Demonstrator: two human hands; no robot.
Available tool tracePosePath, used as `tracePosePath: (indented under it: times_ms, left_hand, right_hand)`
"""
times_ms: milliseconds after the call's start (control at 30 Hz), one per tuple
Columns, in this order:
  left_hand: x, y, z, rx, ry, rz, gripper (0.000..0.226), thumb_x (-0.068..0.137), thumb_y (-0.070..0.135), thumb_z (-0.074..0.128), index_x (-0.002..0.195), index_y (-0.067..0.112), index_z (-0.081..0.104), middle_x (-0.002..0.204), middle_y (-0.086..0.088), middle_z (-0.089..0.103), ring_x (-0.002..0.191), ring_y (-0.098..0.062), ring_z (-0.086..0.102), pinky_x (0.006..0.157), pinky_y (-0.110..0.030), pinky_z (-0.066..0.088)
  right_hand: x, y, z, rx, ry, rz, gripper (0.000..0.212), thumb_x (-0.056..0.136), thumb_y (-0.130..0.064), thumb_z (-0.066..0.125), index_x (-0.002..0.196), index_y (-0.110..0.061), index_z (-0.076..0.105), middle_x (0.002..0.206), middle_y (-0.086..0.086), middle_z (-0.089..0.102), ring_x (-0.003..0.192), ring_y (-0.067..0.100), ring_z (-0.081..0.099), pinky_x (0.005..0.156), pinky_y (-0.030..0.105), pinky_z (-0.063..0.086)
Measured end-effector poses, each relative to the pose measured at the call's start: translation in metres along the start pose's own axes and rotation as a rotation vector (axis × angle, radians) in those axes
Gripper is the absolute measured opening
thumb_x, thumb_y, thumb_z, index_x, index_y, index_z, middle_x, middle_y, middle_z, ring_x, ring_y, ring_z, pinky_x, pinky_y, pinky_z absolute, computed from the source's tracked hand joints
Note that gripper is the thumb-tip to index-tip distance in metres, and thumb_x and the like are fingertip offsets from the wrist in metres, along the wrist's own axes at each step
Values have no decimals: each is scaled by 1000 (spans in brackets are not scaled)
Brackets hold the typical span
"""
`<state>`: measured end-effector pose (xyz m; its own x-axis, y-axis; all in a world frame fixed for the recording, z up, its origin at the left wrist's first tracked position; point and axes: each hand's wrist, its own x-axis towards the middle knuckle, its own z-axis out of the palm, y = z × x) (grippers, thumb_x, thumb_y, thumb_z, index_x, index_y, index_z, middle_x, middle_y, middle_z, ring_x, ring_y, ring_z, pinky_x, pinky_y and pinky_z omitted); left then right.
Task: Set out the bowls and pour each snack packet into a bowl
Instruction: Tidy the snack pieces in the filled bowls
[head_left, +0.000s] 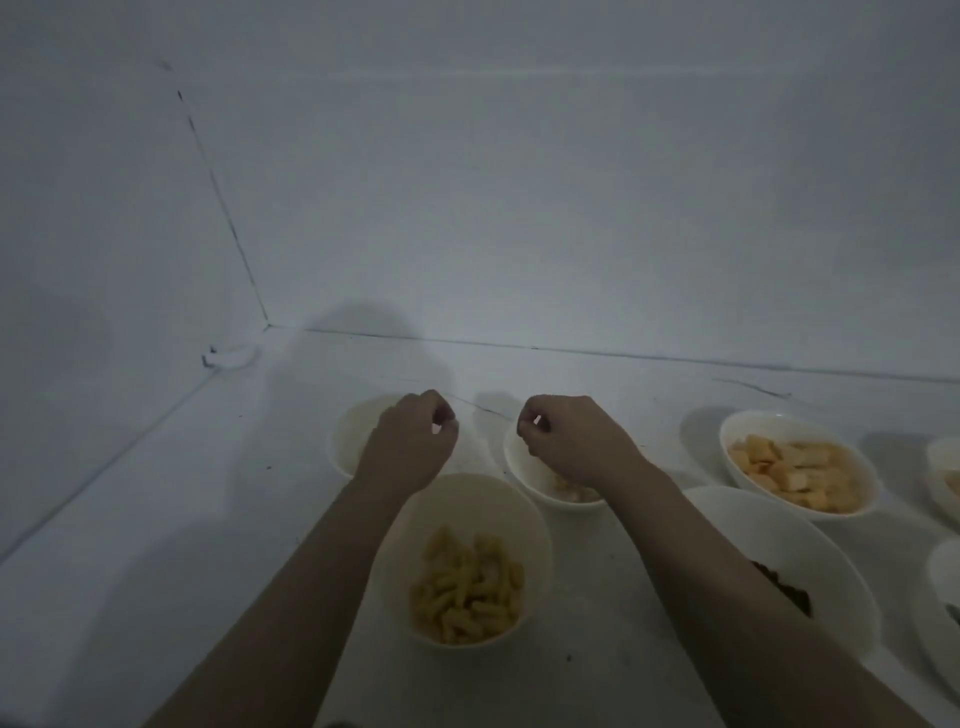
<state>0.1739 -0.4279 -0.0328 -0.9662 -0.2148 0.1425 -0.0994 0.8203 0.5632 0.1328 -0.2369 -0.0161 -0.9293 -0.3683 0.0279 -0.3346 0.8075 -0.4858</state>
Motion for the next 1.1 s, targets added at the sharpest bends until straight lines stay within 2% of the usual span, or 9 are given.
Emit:
tracePosePath:
  times_ms: [100,167,300,400,533,633,767,900,1100]
  left_hand:
    - [29,-11,7,218,-186,-140,33,93,38,51,117,16,53,117,-5,56,107,-27,54,92,-43,48]
    - [41,-15,12,321,-257,-193,34,93,35,52,119,13,55,117,-6,57,106,-28,56,88,-38,48]
    - [55,-14,24,426,-246,-150,19,87,18,54,102,18,65,104,-2,65,95,-24,60,83,-36,52]
    - [64,-7,30,465,-287,-108,21,89,16,53,108,16,61,109,-4,63,98,-24,60,73,-31,45]
    - [69,-2,41,539,-305,-43,29,88,16,57,116,16,50,106,-6,61,89,-24,59,63,-31,38]
    - [74,-3,48,486,-279,-50,31,86,3,51,115,15,50,111,-7,57,96,-26,59,69,-33,42]
    - [89,-3,60,322,-252,41,39,84,-4,48,117,17,50,113,-6,58,97,-26,58,70,-35,47]
    - [113,2,72,175,-259,106,48,79,-11,46,115,20,54,114,-4,62,102,-25,56,81,-43,53]
    - [132,14,86,93,-243,161,43,77,-10,47,103,22,58,106,-3,62,95,-27,59,75,-40,52]
  right_hand:
    - [30,-4,22,-145,-115,67,31,96,-45,48,99,-20,65,100,-1,68,87,19,63,80,38,56]
    - [42,-7,36,-259,-166,88,38,92,-53,53,100,-18,66,100,-1,66,91,20,62,80,37,54]
    - [59,-6,50,-334,-171,131,22,85,-32,62,102,-17,58,99,1,62,89,22,61,72,33,51]
    - [69,-1,50,-308,-181,128,22,84,-25,62,103,-16,54,96,2,60,84,22,59,69,32,49]
    - [75,5,51,-337,-86,95,15,89,-18,56,103,-14,52,90,4,59,77,23,54,60,29,38]
    - [79,12,50,-334,-40,93,16,91,-16,53,107,-13,53,95,7,62,74,24,51,61,30,38]
    - [87,24,47,-309,27,114,19,93,-8,48,111,-11,54,97,9,64,74,25,53,61,29,37]
    - [95,37,42,-302,82,169,22,94,-3,45,113,-12,52,100,9,64,78,25,53,63,31,38]
    - [102,62,32,-294,135,250,24,95,-5,49,117,-15,52,107,9,63,94,28,63,66,32,42]
